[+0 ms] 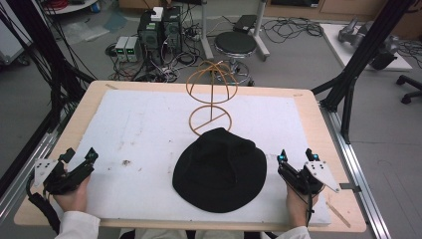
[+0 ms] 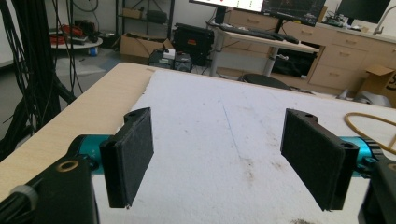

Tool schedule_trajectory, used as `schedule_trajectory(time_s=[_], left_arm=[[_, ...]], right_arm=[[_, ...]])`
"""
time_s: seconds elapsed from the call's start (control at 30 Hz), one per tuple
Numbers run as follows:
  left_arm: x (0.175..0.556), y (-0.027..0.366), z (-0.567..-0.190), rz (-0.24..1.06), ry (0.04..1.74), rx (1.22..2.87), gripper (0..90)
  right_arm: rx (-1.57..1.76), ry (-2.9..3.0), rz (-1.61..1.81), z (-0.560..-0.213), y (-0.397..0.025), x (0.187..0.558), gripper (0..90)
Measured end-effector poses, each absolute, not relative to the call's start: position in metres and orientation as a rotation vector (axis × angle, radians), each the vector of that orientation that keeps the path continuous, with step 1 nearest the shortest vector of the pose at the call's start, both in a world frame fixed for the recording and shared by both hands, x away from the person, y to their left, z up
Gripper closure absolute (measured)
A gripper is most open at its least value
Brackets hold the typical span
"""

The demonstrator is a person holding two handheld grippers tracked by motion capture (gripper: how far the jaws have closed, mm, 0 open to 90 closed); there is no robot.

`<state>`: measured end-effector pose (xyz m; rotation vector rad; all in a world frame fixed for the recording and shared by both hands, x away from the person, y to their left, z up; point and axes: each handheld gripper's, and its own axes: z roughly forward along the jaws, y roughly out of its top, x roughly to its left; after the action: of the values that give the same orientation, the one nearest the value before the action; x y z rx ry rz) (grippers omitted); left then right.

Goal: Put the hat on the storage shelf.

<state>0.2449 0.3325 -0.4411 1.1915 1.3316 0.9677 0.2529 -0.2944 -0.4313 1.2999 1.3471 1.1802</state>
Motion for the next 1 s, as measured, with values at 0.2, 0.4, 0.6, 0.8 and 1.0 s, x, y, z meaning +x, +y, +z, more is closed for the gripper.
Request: schedule_trajectory(time_s=[0.2,0.4,0.6,0.8,1.0], left_arm=[[0.2458,0.3324,-0.4414,0.96,1.332,1.193,25.8],[0.246,0.3321,-0.4413,0.961,1.331,1.194,25.8],[0.2461,0.3322,-0.4414,0.959,1.333,1.189,25.8],[0.247,0.3312,-0.4414,0.953,1.331,1.194,25.8],[0.2472,0.3322,-0.4418,0.944,1.338,1.19,25.8]], right_arm=[[1.31,1.344,1.194,-0.4312,-0.2941,0.2507,18.0],[1.313,1.346,1.195,-0.4319,-0.2954,0.2512,17.9],[1.323,1.342,1.197,-0.4322,-0.296,0.2514,17.7],[1.329,1.342,1.201,-0.4323,-0.2969,0.2514,17.6],[1.331,1.34,1.202,-0.4326,-0.2977,0.2522,17.6]])
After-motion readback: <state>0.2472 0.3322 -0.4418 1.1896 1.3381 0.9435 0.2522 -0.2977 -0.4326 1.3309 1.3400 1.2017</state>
